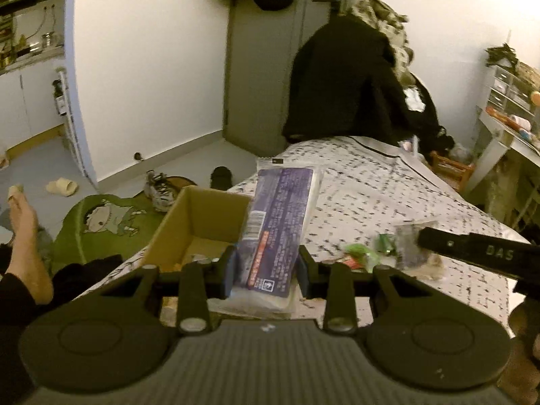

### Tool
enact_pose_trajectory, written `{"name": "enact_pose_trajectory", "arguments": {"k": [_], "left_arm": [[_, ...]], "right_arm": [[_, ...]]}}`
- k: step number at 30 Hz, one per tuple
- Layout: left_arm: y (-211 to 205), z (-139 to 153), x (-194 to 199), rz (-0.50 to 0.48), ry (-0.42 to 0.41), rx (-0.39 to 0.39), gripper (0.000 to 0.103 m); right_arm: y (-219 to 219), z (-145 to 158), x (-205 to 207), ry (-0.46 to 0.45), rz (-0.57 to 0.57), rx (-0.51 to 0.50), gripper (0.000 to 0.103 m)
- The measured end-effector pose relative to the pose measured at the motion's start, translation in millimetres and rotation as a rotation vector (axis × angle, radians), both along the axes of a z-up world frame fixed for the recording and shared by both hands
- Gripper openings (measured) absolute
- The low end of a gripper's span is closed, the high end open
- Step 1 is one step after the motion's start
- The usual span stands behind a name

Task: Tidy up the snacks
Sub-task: 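Carry both packs over the cardboard box and open both tools to drop them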

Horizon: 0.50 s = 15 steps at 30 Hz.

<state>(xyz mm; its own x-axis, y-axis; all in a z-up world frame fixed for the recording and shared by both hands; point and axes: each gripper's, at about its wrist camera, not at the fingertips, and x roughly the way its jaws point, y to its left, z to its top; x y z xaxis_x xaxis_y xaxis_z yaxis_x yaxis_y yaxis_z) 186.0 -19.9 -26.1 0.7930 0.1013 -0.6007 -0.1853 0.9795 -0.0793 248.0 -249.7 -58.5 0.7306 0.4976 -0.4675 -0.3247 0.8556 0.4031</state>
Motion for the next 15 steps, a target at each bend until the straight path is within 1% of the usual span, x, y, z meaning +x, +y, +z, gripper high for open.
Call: {"name": "enact_pose_trajectory", "arguments": {"k": [5,9,12,15], "left_arm": [[22,-7,-3,0.048,0.01,-0.009,0.035],[33,-14,-2,0.082,0.021,-0.007,0.035],[38,-21,0,0.112,0.028,-0.028,0.035],[41,-27,3,0.128,0.037,-0.037,0.035]], "right_arm": [[11,8,-3,-0.041,0.032,0.021,0.014],[22,10,-3,-0.036,0.082,0.057,0.014],[32,11,0,-0.027,0.119,0.106,0.014],[49,14,2,-0.042,0.152,0.116,0.014]]}}
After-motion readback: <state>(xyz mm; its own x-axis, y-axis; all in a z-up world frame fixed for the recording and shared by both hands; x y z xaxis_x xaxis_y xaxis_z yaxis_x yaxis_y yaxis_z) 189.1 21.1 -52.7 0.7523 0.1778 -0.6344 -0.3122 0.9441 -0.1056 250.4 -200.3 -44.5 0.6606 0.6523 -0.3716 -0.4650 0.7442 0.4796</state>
